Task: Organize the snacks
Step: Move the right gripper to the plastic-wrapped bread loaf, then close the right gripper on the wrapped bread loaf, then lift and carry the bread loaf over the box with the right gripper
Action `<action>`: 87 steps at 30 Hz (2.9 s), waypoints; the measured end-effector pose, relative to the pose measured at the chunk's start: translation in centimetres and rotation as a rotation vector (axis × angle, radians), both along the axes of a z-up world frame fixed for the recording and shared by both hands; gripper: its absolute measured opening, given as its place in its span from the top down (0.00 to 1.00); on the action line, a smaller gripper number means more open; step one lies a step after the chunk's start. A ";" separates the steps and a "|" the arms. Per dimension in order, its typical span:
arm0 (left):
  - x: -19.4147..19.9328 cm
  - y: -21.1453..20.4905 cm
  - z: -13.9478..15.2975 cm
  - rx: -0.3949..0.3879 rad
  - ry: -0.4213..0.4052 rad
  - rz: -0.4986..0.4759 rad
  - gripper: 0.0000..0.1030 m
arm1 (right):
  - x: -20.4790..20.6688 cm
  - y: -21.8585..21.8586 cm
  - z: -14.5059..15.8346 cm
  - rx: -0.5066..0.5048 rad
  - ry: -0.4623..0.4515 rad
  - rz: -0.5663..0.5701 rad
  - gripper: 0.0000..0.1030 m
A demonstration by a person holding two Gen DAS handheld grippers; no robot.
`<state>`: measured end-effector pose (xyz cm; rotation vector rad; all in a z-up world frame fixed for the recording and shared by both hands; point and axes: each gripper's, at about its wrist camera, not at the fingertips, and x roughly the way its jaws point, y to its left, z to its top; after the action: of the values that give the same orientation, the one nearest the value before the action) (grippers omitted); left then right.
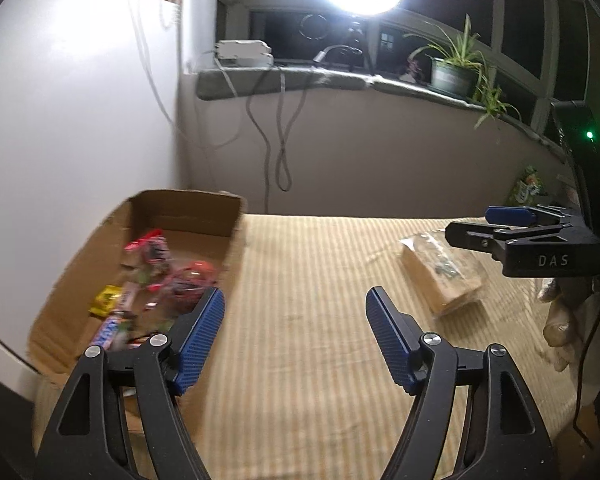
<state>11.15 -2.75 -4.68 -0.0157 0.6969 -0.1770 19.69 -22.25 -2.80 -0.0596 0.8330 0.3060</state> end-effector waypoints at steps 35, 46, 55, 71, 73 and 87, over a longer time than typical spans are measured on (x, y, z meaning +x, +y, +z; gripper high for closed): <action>7.8 -11.5 -6.7 -0.240 0.330 -0.272 0.40 | 3.7 -7.7 -8.1 0.214 0.276 -0.003 0.37; 8.1 -12.8 -6.7 -0.235 0.338 -0.320 0.44 | 4.2 -7.1 -8.5 0.209 0.295 0.001 0.40; 7.4 -13.9 -6.4 -0.181 0.311 -0.337 0.45 | 4.2 -6.5 -8.2 0.190 0.293 0.004 0.45; 4.0 -12.5 -2.8 -0.111 0.175 -0.303 0.45 | 2.5 -3.7 -5.0 0.194 0.230 0.058 0.45; 3.5 -11.9 -2.4 -0.109 0.159 -0.293 0.45 | 2.2 -3.0 -4.5 0.195 0.222 0.070 0.45; 0.8 -5.3 0.0 -0.108 0.058 -0.185 0.46 | 1.1 4.6 -2.3 0.192 0.180 0.193 0.47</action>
<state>11.97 -8.02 -4.64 -0.0603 0.7457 -0.3933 20.79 -17.66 -5.06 0.0688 0.9743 0.5786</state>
